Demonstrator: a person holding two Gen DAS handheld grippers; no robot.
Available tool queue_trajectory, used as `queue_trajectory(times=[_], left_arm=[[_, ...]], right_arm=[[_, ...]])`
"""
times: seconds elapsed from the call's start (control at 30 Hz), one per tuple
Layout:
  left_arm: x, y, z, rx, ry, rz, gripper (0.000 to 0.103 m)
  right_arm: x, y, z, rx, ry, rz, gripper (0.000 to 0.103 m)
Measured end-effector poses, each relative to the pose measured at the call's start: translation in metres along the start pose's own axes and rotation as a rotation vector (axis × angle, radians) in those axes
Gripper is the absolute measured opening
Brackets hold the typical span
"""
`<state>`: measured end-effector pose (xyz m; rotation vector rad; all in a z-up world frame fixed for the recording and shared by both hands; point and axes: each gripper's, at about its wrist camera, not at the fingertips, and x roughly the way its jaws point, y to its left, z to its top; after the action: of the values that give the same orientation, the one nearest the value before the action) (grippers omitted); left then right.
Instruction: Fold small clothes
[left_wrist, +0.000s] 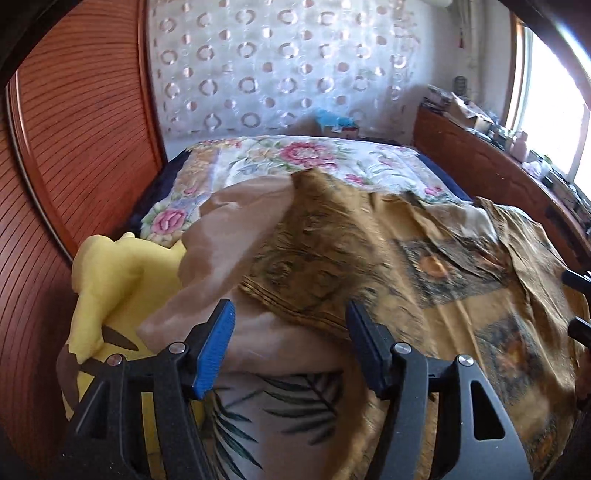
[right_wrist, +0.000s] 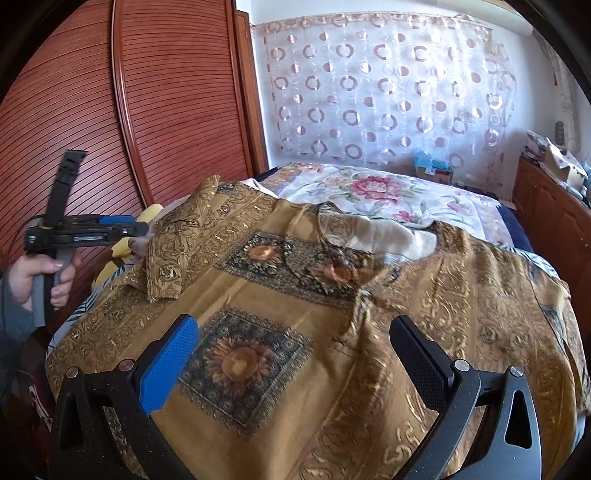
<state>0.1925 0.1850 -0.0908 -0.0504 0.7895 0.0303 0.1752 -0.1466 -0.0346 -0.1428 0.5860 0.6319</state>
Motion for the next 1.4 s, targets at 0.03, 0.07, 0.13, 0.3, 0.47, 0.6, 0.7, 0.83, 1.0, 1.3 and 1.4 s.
queue_trajectory(times=[0.03,0.07,0.13,0.3,0.47,0.6,0.7,0.83,1.0,1.3,1.4], left_arm=[[0.005,0.004,0.002,-0.010,0.001,0.002,0.063],[0.010,0.009,0.004,-0.022,0.004,0.009,0.063],[0.019,0.016,0.007,-0.050,0.009,0.026,0.063],[0.038,0.017,0.013,-0.047,0.062,0.001,0.046],[0.051,0.016,0.012,-0.034,0.097,-0.010,0.030],[0.050,0.014,0.010,-0.033,0.086,-0.014,0.008],[0.039,0.012,0.012,-0.030,0.053,-0.023,0.006],[0.019,-0.001,0.020,0.003,-0.003,-0.029,0.006],[-0.002,-0.028,0.033,0.084,-0.051,-0.004,0.006],[0.008,-0.029,0.034,0.110,-0.005,0.029,0.006],[0.004,-0.037,0.036,0.103,-0.008,-0.022,0.005]], right_arm=[[0.002,0.001,0.003,-0.005,-0.002,0.004,0.103],[0.004,0.002,0.006,-0.008,-0.005,0.009,0.103],[0.011,0.006,0.012,-0.012,-0.007,0.017,0.103],[0.023,0.014,0.015,-0.019,-0.005,0.049,0.103],[0.026,0.017,0.009,-0.014,0.006,0.067,0.103],[0.022,0.013,0.006,-0.008,0.005,0.066,0.103],[0.020,0.009,0.007,0.001,0.002,0.060,0.103],[0.020,0.006,0.006,0.016,-0.002,0.055,0.103],[0.019,0.007,0.004,0.020,-0.007,0.041,0.103],[0.016,0.000,0.001,0.039,-0.005,0.026,0.103],[0.014,0.000,0.003,0.042,-0.009,0.020,0.103]])
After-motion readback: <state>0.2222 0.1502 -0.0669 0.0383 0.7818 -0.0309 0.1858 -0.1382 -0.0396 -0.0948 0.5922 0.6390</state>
